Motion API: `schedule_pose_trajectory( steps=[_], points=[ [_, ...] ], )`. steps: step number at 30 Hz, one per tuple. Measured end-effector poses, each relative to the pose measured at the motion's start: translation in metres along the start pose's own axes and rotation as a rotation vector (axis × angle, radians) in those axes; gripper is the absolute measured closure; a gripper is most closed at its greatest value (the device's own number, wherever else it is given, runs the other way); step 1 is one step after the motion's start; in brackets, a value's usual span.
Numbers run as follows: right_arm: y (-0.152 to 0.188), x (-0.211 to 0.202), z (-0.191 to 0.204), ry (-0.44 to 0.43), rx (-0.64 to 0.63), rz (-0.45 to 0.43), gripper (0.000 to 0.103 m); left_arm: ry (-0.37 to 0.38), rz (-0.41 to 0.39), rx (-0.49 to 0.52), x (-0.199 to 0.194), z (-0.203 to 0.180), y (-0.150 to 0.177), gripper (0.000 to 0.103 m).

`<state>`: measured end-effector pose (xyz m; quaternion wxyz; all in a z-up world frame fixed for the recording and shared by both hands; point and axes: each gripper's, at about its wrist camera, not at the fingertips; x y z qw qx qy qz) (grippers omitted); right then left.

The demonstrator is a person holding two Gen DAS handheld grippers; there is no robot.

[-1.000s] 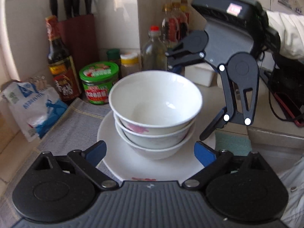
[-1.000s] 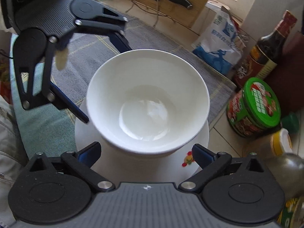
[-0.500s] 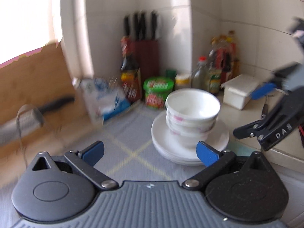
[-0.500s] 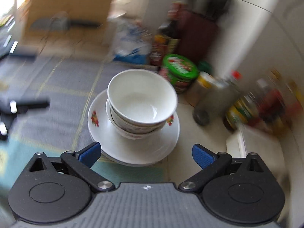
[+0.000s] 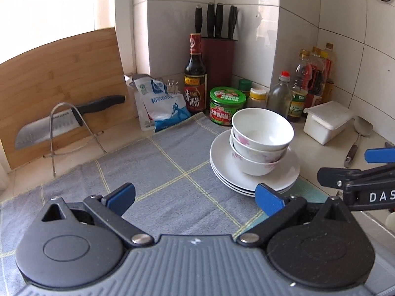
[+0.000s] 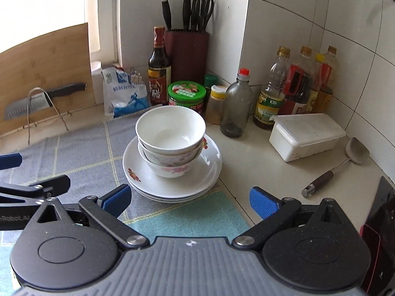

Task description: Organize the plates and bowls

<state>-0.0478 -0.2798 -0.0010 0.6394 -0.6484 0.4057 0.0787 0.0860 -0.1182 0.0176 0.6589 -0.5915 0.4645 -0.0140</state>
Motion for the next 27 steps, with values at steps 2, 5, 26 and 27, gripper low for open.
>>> schedule_pose_trajectory(
  steps=[2, 5, 26, 27],
  points=[
    [0.0, -0.001, 0.002, 0.001, 0.004, -0.007, 0.0, -0.029, -0.017, 0.012, -0.004, -0.002, 0.0, 0.001],
    [-0.002, -0.004, 0.003, -0.006, 0.008, -0.019, 0.0, -0.031, -0.022, 0.006, -0.006, -0.001, -0.002, 0.001],
    [-0.01, -0.006, -0.001, -0.023, 0.03, -0.05, 0.0, -0.041, -0.027, -0.011, -0.005, -0.006, -0.011, 0.001],
    [-0.01, -0.007, -0.001, -0.021, 0.03, -0.05, 0.0, -0.042, -0.029, -0.01, -0.005, -0.006, -0.012, 0.001]
  ],
)
Point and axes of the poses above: each gripper's, at about its wrist camera, not at the fingertips, and x roughly the way its jaws point, z to its left, y to its underside, and after that the axes turned 10 degrees about -x, right-handed
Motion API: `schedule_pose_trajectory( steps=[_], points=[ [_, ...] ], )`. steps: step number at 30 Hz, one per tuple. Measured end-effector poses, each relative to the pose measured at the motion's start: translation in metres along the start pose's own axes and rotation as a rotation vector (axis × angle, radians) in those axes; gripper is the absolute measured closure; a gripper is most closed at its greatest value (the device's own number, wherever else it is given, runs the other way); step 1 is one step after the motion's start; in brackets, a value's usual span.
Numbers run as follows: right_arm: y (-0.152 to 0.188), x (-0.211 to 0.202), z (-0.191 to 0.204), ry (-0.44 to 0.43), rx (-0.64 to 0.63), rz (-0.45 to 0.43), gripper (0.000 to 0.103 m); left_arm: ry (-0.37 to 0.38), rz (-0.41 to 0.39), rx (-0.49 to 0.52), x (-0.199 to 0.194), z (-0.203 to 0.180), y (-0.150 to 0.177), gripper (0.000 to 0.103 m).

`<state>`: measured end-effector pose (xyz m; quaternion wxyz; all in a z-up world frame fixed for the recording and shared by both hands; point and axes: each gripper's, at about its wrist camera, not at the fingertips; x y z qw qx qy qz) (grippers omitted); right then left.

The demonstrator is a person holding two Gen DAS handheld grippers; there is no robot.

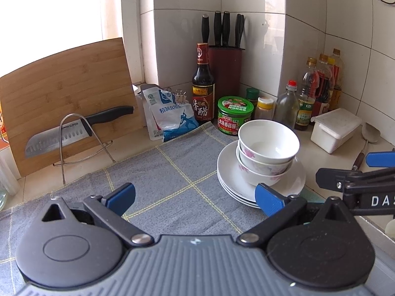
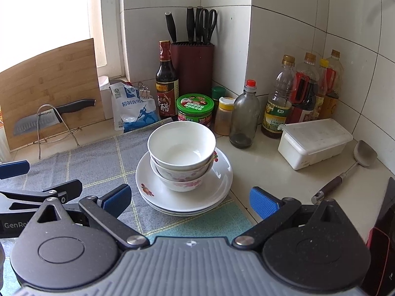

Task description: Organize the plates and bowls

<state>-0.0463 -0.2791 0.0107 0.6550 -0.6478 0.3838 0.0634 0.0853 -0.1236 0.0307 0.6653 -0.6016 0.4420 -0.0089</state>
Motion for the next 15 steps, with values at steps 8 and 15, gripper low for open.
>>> schedule_pose_trajectory(
  steps=[8, 15],
  points=[
    [-0.0018, -0.0032, -0.0023, 0.006, -0.003, -0.008, 0.0, 0.006, -0.002, -0.001, -0.0011, -0.0023, -0.0016, 0.001],
    [-0.0033, -0.0038, -0.0033, 0.004, -0.003, -0.011, 0.0, 0.002, -0.004, -0.002, -0.0033, -0.0037, -0.0028, 0.001]
  ],
)
Point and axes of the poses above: each gripper's, at about its wrist camera, not at the fingertips, and x roughly the way its jaws point, z to its left, y to its underside, and after that the axes turned 10 degrees about -x, right-handed
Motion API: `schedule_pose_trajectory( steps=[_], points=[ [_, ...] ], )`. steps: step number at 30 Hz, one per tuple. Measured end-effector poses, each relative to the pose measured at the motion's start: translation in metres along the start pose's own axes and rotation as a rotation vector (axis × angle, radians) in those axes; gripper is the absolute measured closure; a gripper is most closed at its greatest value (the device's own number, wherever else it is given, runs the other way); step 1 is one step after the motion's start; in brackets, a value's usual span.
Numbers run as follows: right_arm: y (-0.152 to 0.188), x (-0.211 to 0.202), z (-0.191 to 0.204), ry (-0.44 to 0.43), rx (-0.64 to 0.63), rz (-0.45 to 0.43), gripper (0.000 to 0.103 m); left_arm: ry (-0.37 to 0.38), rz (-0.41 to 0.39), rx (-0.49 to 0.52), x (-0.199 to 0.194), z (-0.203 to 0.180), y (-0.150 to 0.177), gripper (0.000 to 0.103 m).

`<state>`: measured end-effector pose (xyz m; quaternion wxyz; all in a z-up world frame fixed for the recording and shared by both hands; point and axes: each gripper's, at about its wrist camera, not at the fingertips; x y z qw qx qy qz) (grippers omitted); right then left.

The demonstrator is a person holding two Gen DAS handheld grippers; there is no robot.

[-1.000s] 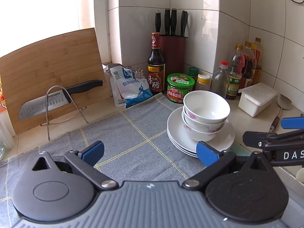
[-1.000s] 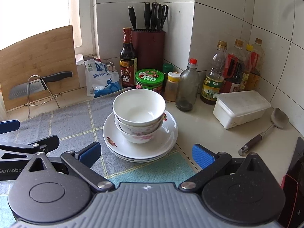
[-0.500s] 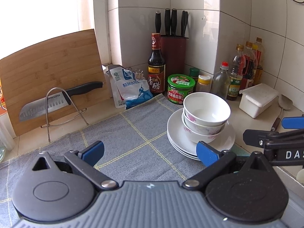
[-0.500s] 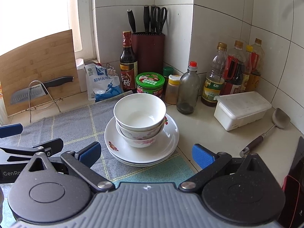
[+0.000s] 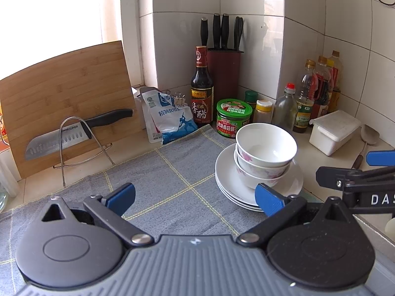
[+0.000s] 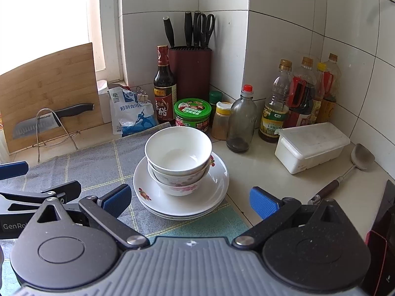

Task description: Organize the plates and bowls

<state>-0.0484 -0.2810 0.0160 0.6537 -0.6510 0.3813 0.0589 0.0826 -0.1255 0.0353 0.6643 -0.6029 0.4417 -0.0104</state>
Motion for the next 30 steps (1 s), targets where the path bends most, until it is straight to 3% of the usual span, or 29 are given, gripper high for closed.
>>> schedule_pose_trajectory(
  steps=[30],
  points=[
    [-0.003, -0.0005, 0.0038, 0.002, -0.004, -0.011, 0.0, -0.003, 0.002, -0.009, 0.0016, 0.0015, -0.0044, 0.001]
  ],
)
Point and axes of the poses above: each gripper's, at about its wrist camera, not at the fingertips, and x roughly the way its jaws point, z to its left, y to its underside, and after that the axes turned 10 degrees about -x, right-handed
